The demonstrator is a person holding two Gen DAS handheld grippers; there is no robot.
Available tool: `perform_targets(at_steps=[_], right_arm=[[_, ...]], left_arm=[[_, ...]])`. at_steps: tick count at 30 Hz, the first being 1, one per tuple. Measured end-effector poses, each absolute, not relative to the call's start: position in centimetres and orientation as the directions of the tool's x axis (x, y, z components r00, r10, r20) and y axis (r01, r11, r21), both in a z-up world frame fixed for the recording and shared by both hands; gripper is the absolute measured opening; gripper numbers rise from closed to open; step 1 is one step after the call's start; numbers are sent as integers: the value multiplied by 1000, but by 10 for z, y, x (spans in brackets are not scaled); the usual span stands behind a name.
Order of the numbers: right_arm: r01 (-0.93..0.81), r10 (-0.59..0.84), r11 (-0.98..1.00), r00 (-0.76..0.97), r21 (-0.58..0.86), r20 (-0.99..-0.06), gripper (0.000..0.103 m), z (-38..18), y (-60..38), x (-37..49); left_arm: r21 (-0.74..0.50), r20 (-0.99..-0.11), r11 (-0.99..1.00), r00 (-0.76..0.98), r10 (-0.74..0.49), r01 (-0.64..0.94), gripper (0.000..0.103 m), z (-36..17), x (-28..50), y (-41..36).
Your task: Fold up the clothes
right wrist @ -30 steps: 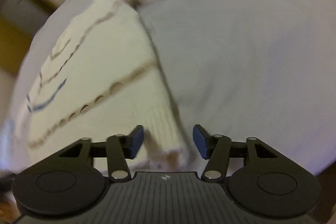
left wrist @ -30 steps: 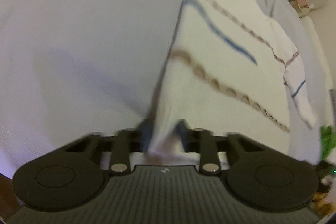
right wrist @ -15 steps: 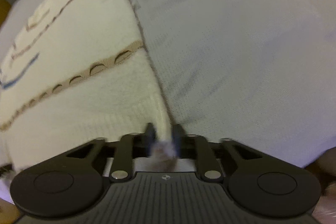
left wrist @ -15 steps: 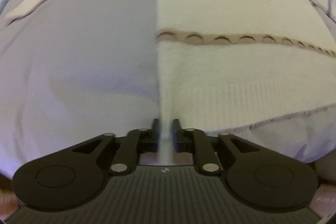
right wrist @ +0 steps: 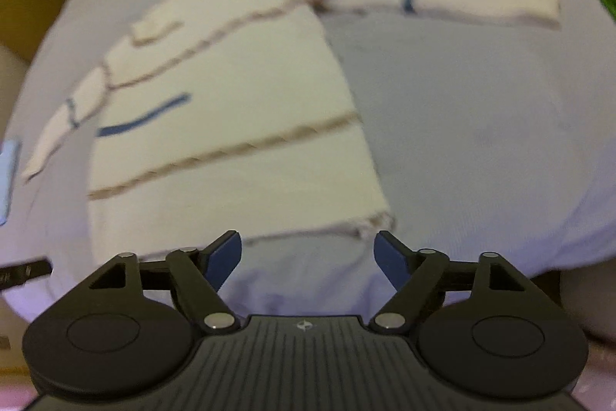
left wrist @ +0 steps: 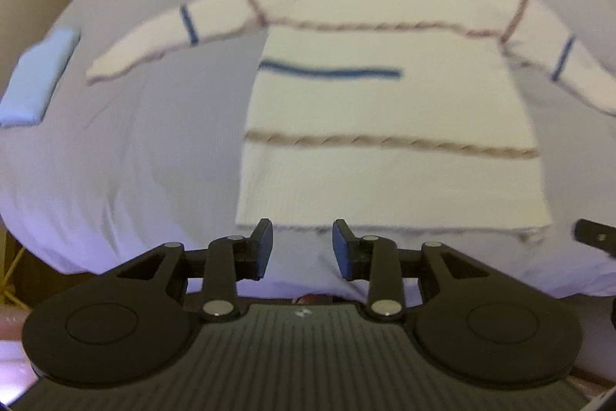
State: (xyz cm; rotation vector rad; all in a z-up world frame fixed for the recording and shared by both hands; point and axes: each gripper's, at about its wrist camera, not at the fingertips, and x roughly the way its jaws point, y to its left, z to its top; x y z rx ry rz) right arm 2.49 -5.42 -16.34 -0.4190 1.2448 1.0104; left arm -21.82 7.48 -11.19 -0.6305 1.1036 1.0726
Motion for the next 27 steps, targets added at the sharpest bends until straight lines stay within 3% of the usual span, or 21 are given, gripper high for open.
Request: perform_targets(at_steps=[11, 27], right_arm=[[-844, 452, 470, -21, 258, -892, 82, -105, -84, 2], [-853, 477, 457, -5, 254, -879, 83, -80, -110, -9]], left_arm=[[55, -916, 412, 119, 384, -910, 31, -73, -206, 28], [61, -912, 448, 132, 388, -892, 36, -55, -205, -10]])
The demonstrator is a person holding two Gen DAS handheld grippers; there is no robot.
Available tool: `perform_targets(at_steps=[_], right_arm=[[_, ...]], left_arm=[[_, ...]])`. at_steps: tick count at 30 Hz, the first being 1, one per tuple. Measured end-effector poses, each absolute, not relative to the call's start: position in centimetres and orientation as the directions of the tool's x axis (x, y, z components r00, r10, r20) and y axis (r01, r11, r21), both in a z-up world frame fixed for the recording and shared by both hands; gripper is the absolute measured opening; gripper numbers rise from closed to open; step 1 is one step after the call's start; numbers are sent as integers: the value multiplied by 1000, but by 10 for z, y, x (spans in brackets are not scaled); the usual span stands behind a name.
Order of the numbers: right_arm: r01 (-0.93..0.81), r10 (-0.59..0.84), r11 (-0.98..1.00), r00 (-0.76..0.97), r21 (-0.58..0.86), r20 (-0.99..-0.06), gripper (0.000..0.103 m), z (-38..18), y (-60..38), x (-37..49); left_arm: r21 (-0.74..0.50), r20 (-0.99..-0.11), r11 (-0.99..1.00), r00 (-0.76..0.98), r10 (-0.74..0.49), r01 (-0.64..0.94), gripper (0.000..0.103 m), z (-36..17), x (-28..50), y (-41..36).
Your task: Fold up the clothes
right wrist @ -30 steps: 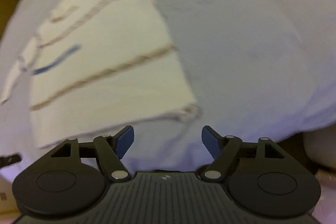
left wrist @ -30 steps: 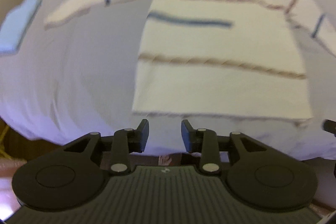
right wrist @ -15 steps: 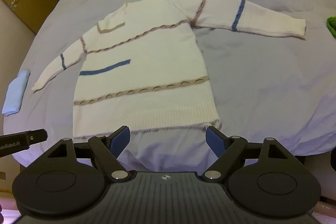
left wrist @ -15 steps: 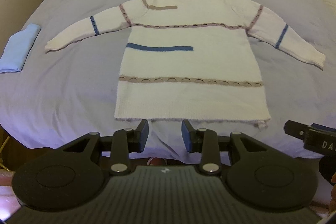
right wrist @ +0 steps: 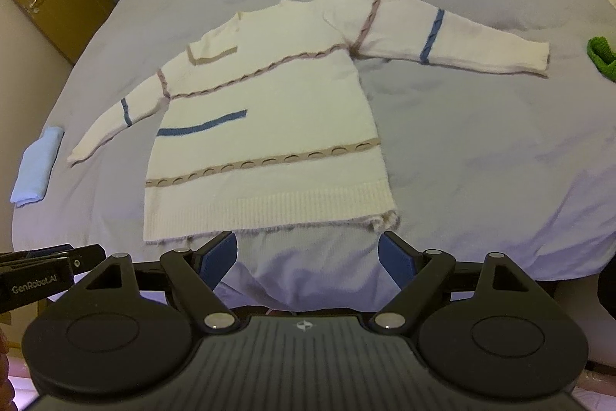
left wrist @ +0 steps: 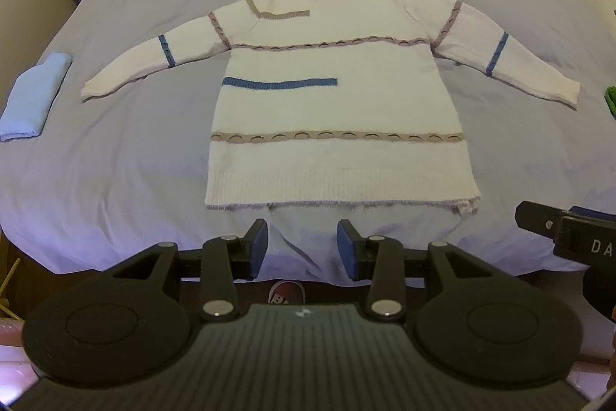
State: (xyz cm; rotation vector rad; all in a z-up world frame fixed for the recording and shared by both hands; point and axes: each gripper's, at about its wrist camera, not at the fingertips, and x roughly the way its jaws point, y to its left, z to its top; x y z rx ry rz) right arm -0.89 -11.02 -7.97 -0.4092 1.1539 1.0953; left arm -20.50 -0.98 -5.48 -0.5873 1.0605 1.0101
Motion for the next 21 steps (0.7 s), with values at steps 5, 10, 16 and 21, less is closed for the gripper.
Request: perform_targets(at_steps=[5, 10, 16, 21], right_arm=[[-856, 487, 450, -2, 253, -874, 83, -75, -111, -8], [-855, 491, 453, 2, 253, -871, 83, -71, -112, -4], [-856, 487, 455, 8, 246, -873, 83, -69, -113, -3], [-862, 497, 444, 8, 246, -868, 83, -66, -112, -5]], left_arm=[[64, -906, 444, 134, 402, -894, 36, -50, -202, -11], [72, -901, 442, 132, 414, -894, 38, -46, -198, -11], [77, -900, 441, 127, 417, -894, 39, -44, -198, -8], [83, -900, 439, 122, 419, -895, 40, -44, -199, -6]])
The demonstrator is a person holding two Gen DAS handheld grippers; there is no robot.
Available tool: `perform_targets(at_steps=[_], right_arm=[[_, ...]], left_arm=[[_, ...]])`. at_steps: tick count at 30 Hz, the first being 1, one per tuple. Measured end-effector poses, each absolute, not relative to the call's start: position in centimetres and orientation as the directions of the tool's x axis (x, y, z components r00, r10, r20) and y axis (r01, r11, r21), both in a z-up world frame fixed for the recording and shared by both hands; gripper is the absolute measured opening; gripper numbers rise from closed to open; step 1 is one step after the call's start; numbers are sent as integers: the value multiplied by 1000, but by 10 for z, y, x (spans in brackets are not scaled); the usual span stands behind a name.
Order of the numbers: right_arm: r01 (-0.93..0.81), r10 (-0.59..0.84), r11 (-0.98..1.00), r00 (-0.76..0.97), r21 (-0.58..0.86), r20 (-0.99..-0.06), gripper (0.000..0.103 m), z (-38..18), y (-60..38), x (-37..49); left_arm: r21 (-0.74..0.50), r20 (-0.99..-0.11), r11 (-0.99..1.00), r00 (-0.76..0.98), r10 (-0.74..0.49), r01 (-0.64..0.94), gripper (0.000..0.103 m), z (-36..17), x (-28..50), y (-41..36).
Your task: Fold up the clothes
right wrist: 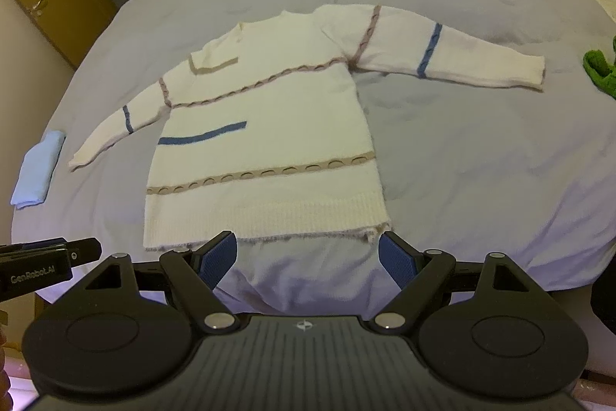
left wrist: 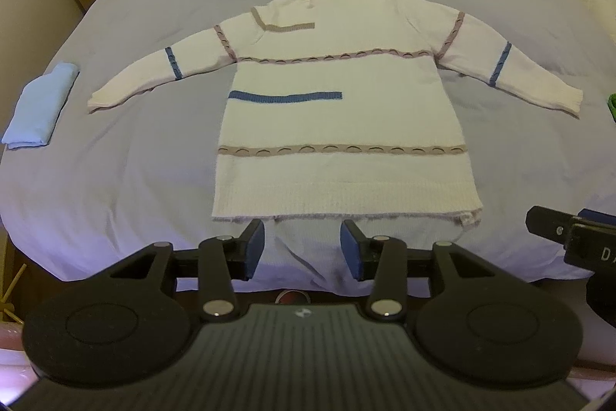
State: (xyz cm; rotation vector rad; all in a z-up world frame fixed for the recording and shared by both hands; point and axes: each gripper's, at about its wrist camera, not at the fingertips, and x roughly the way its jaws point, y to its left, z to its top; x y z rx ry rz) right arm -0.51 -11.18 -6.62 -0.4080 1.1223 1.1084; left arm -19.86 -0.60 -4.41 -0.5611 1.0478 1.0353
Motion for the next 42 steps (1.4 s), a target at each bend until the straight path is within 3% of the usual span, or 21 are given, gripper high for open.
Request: perform_targets(at_steps=[15, 27, 36, 42], right_arm=[[-867, 488, 435, -1, 244, -873, 84, -67, -90, -3], [-878, 425, 424, -22, 220, -905, 84, -88, -13, -11], [-858, 398, 455, -43, 238, -916, 84, -140, 96, -20], [-888, 367, 413, -39, 200, -929, 84, -196, 194, -47]], left_arm=[[83, -909, 421, 104, 404, -903, 42, -50, -203, 22], [51, -938, 374, 85, 337, -926, 44, -82, -216, 107], [-189, -948, 138, 217, 232, -972, 45, -156, -288, 247], [-256, -947, -9, 248, 203, -967, 44, -222, -337, 330]])
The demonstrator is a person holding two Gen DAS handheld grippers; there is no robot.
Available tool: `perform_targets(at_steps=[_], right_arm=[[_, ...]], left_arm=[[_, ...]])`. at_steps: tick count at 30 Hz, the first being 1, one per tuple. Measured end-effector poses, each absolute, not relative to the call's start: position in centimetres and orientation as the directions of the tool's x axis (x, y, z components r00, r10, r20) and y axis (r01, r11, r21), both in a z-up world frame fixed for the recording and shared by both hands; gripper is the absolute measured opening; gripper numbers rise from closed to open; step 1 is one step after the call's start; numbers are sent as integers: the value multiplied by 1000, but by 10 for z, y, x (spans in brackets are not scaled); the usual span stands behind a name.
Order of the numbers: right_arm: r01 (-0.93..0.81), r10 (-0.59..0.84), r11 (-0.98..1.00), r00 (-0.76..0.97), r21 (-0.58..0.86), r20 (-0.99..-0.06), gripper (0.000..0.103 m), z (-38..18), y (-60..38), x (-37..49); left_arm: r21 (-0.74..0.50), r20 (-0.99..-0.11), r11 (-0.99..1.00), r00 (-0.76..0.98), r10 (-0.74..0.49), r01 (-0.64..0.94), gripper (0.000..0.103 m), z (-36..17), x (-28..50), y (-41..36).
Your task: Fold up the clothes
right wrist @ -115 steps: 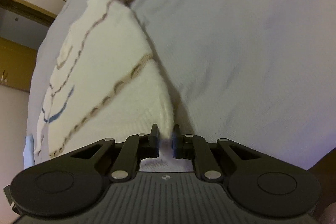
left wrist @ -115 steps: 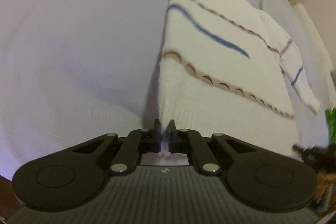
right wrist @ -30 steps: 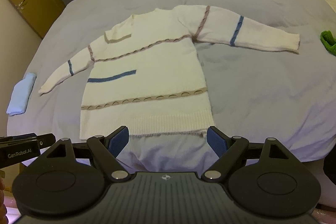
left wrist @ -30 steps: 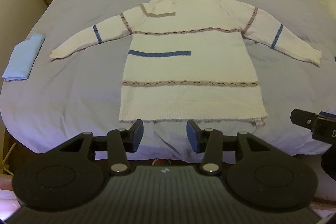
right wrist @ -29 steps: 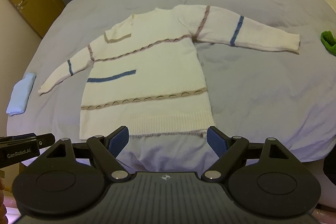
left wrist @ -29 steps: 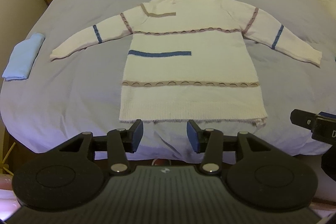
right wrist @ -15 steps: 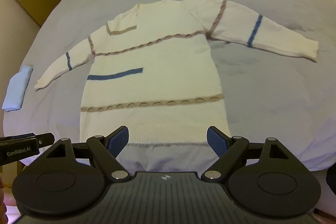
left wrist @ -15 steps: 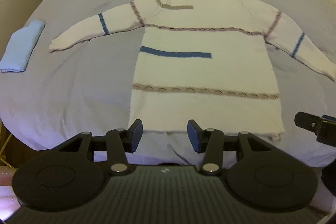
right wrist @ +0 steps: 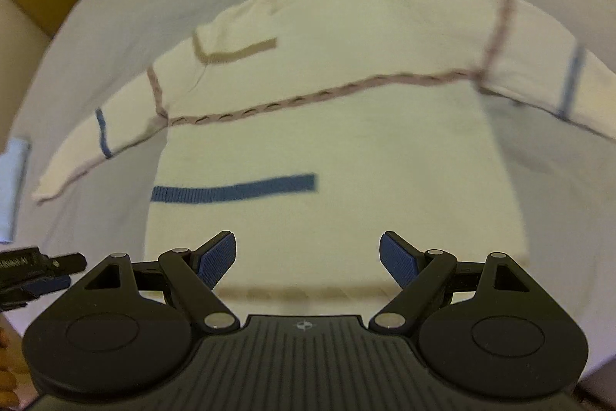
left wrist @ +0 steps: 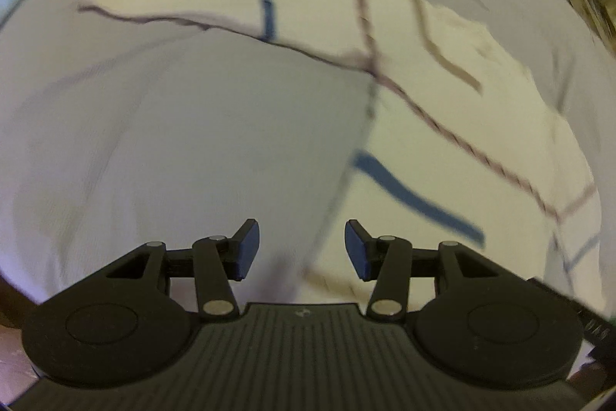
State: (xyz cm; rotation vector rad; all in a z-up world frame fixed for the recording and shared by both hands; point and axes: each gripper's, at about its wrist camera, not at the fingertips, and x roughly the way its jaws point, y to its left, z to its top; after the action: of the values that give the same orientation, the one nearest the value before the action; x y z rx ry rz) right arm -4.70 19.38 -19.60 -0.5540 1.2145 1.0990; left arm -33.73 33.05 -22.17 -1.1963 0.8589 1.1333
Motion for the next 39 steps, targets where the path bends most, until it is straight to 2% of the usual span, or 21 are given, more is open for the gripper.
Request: perform_targets(at_steps=[5, 9, 16, 21, 23, 24, 25, 26, 30, 33, 36, 39], right_arm=[[-907, 357, 376, -47, 190, -933, 84, -234, 277, -57], [-915, 333, 360, -55, 181, -941, 84, -258, 320, -70], [-923, 318, 352, -36, 154, -947, 84, -281, 346, -68], [-912, 299, 392, 1, 122, -954, 84, -285, 350, -40], [-912, 291, 396, 8, 112, -957, 84, -287, 351, -31], [-911, 287, 397, 8, 112, -958, 84, -289, 352, -28], [-911, 283, 397, 6, 112, -959, 84, -290, 352, -24], [-910, 278, 399, 3, 113, -960, 84, -292, 352, -21], [-895, 279, 429, -1, 125, -960, 84, -291, 344, 1], [-873, 283, 470, 10, 130, -959, 84, -287, 331, 23], [-849, 283, 512, 25, 129, -959, 84, -283, 315, 49], [-821, 295, 557, 56, 125, -954, 84, -278, 295, 80]], left_arm=[[-299, -935, -108, 269, 230, -948, 45, -261, -374, 385], [-329, -915, -202, 259, 308, -923, 46, -280, -408, 420], [-391, -862, -395, 180, 474, -832, 46, -308, -476, 465], [-403, -845, -506, 97, 526, -763, 46, -331, -514, 481], [-407, -839, -527, 78, 538, -746, 40, -338, -519, 487], [-403, -837, -524, 71, 543, -751, 30, -339, -519, 490], [-397, -833, -510, 67, 549, -763, 7, -336, -515, 495], [-397, -826, -490, 68, 560, -776, 4, -332, -509, 498], [-405, -717, -275, 116, 688, -872, 4, -278, -451, 498], [-502, -607, -12, 342, 717, -865, 4, -236, -379, 480], [-563, -527, 245, 571, 630, -789, 4, -211, -292, 452], [-620, -520, 393, 731, 441, -679, 9, -221, -209, 419]])
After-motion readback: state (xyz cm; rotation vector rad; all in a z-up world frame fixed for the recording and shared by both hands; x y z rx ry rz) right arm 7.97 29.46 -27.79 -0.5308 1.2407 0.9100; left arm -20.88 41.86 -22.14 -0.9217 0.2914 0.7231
